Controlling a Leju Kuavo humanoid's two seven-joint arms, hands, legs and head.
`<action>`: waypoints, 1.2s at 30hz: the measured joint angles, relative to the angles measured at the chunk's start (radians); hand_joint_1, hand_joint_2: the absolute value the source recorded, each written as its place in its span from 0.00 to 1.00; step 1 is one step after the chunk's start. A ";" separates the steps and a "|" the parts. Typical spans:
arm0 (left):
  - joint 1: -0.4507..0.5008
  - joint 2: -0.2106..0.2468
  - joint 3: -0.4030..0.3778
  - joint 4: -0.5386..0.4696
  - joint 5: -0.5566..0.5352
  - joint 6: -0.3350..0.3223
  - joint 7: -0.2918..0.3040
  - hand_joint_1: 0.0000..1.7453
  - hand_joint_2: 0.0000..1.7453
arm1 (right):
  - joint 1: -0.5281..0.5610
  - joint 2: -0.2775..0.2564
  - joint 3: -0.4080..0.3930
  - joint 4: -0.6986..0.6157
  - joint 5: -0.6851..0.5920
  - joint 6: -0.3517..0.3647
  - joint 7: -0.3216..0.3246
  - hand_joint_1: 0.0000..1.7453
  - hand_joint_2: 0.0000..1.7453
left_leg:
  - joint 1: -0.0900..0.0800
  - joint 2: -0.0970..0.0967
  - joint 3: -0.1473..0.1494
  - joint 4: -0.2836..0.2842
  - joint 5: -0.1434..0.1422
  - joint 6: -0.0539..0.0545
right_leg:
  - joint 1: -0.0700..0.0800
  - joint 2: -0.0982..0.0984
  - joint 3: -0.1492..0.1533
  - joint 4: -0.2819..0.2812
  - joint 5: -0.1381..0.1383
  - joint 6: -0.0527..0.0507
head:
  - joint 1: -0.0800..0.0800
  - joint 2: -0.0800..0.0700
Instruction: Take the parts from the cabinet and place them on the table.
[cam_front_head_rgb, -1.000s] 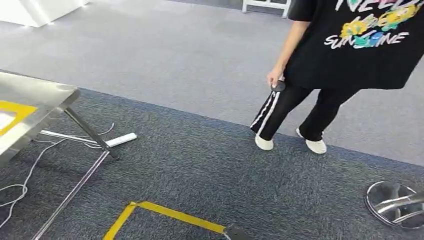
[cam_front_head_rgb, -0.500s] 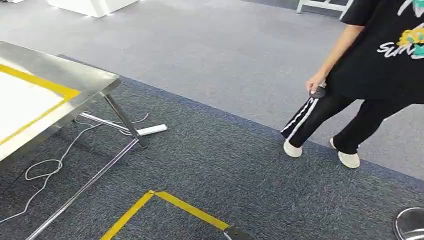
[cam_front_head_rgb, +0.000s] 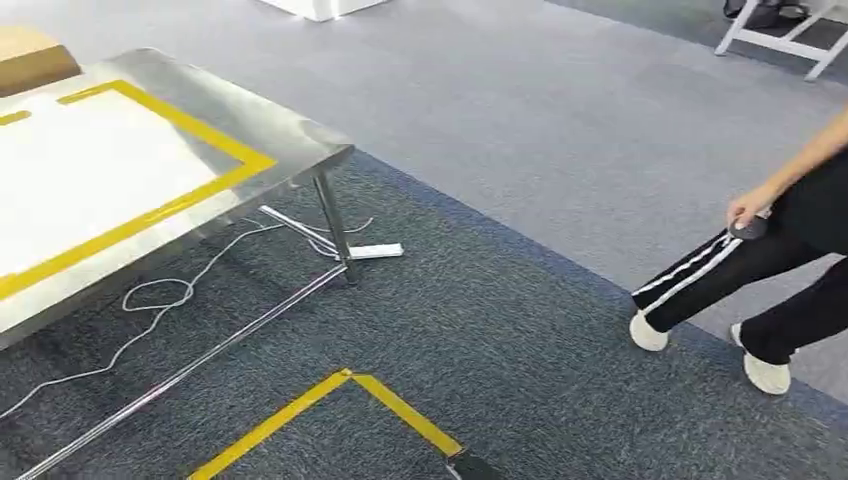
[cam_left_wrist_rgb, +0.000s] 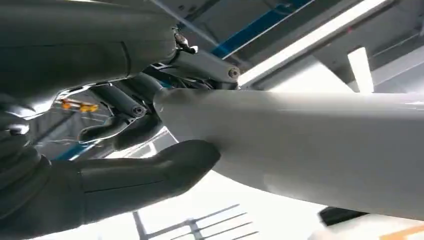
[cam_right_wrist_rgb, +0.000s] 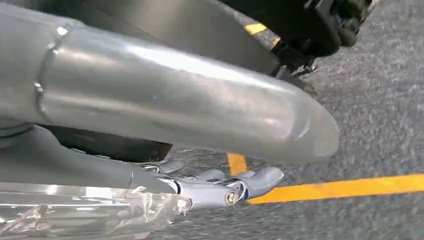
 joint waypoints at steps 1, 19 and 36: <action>0.000 0.000 0.000 0.000 0.000 -0.001 0.001 1.00 1.00 | -0.001 0.000 0.000 0.000 0.000 0.000 0.000 0.00 0.00 | -0.001 -0.013 -0.004 0.003 0.001 -0.004 | -0.003 0.063 0.018 -0.051 0.003 -0.004 | -0.001 0.000; 0.002 0.018 -0.011 -0.002 0.001 -0.040 0.006 1.00 1.00 | 0.000 -0.001 0.000 0.000 -0.005 -0.001 -0.003 0.00 0.00 | 0.004 0.153 0.022 -0.007 -0.020 -0.037 | 0.017 -0.187 0.035 -0.074 -0.001 -0.004 | 0.002 0.000; 0.009 0.038 -0.021 -0.011 0.003 -0.049 0.020 1.00 1.00 | 0.001 -0.001 0.000 0.000 -0.010 -0.001 -0.005 0.00 0.00 | 0.018 -0.072 0.000 -0.010 0.003 -0.045 | -0.015 -0.003 0.019 -0.053 0.018 -0.002 | 0.001 0.000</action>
